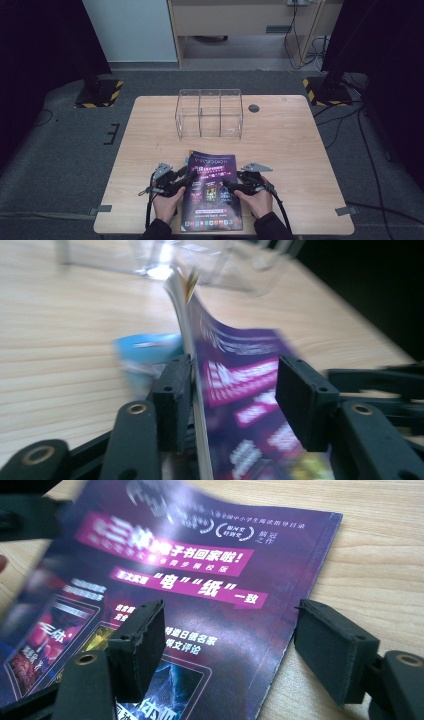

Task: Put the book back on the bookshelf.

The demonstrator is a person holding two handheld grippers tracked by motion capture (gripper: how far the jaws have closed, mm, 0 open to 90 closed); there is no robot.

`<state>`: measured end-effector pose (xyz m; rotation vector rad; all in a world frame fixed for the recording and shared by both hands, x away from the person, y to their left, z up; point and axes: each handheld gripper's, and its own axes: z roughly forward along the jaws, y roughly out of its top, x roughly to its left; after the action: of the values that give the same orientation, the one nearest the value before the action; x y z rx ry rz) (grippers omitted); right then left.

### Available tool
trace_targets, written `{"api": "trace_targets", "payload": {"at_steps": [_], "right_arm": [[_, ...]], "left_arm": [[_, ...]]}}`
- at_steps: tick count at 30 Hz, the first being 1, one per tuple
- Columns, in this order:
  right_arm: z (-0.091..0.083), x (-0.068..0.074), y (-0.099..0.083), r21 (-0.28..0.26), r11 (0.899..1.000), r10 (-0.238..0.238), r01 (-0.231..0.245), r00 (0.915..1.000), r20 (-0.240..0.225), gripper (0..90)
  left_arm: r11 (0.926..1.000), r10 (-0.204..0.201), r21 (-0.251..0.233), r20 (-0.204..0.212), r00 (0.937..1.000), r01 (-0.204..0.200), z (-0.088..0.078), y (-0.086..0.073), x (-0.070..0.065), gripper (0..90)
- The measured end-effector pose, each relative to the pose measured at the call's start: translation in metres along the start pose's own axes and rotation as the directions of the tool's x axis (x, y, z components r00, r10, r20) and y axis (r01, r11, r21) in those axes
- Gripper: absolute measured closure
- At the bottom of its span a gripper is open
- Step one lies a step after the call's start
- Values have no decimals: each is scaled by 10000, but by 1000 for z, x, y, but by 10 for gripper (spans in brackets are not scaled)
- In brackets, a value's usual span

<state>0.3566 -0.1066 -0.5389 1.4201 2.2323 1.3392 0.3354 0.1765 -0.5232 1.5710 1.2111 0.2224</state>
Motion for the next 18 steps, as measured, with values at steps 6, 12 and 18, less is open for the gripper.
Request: {"api": "trace_targets", "payload": {"at_steps": [6,12,18], "right_arm": [[0,0,0,13,10000,70,-70,10000,-28,278],[0,0,0,36,9999,117,-117,9999,-15,278],[0,0,0,5,10000,31,-31,10000,-19,278]], "left_arm": [[9961,572,689,-180,9982,-558,11,-7,-7,496],[9955,495,824,-312,9983,-468,13,-7,-3,589],[9921,388,1224,-836,9957,-283,15,-7,3,722]]}}
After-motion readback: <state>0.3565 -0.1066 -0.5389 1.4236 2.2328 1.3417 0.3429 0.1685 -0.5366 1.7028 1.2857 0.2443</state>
